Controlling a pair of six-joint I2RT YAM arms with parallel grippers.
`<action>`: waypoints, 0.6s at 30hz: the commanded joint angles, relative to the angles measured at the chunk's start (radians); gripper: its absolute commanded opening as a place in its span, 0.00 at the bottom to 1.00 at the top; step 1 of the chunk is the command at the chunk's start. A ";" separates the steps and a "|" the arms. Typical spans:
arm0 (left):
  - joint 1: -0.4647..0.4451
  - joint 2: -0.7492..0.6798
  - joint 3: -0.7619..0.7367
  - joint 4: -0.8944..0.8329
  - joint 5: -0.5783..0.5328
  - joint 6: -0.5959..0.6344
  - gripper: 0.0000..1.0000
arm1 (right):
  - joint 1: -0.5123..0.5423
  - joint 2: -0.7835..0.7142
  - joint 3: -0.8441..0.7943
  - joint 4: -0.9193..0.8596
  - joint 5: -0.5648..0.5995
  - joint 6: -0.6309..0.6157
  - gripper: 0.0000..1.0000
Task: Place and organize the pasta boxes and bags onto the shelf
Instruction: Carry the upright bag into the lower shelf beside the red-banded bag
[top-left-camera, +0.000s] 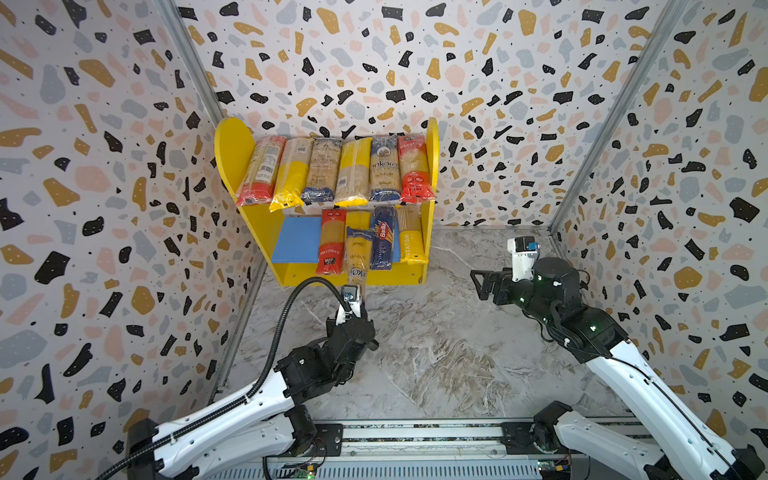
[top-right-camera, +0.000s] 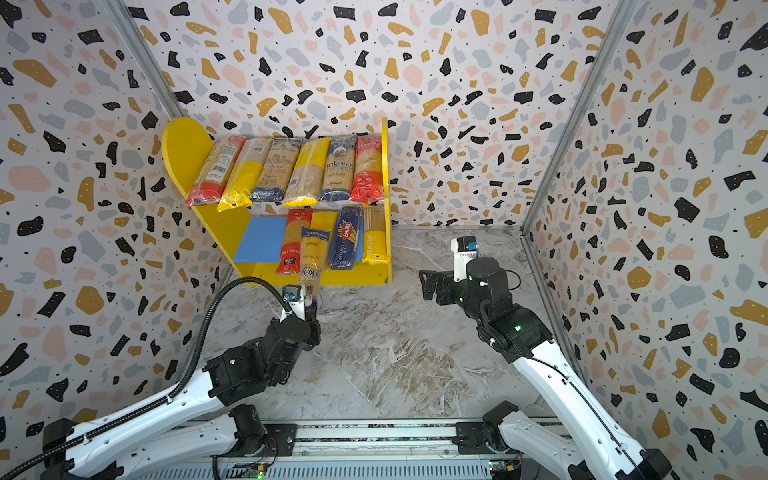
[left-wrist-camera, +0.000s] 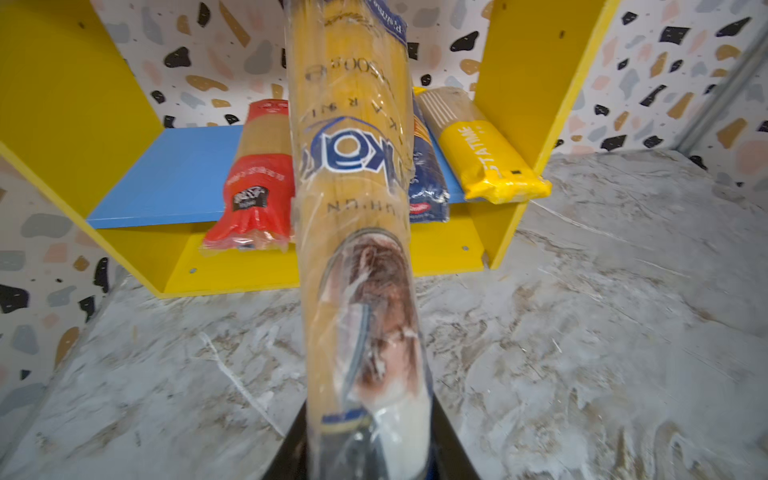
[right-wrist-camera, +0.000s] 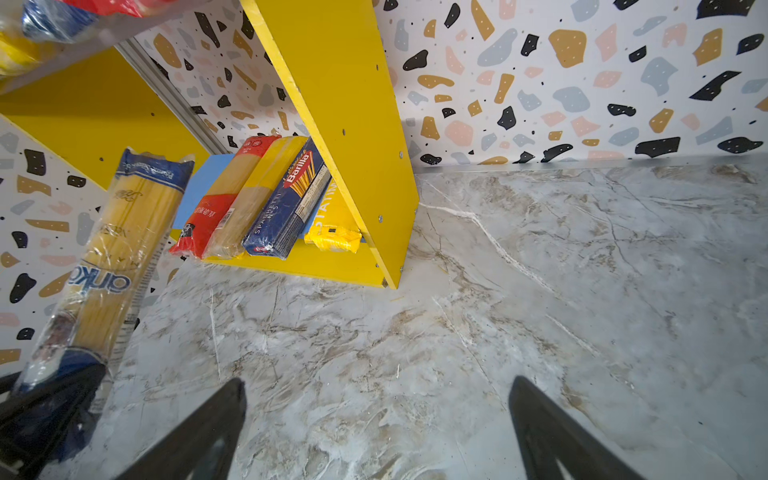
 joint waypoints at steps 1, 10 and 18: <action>0.082 -0.002 0.029 0.153 -0.013 0.077 0.00 | -0.003 0.020 0.067 0.024 -0.016 -0.030 0.99; 0.335 0.078 0.099 0.247 0.117 0.189 0.00 | -0.012 0.125 0.207 -0.011 -0.016 -0.088 0.99; 0.542 0.185 0.205 0.287 0.265 0.252 0.00 | -0.051 0.182 0.278 -0.034 -0.039 -0.099 0.99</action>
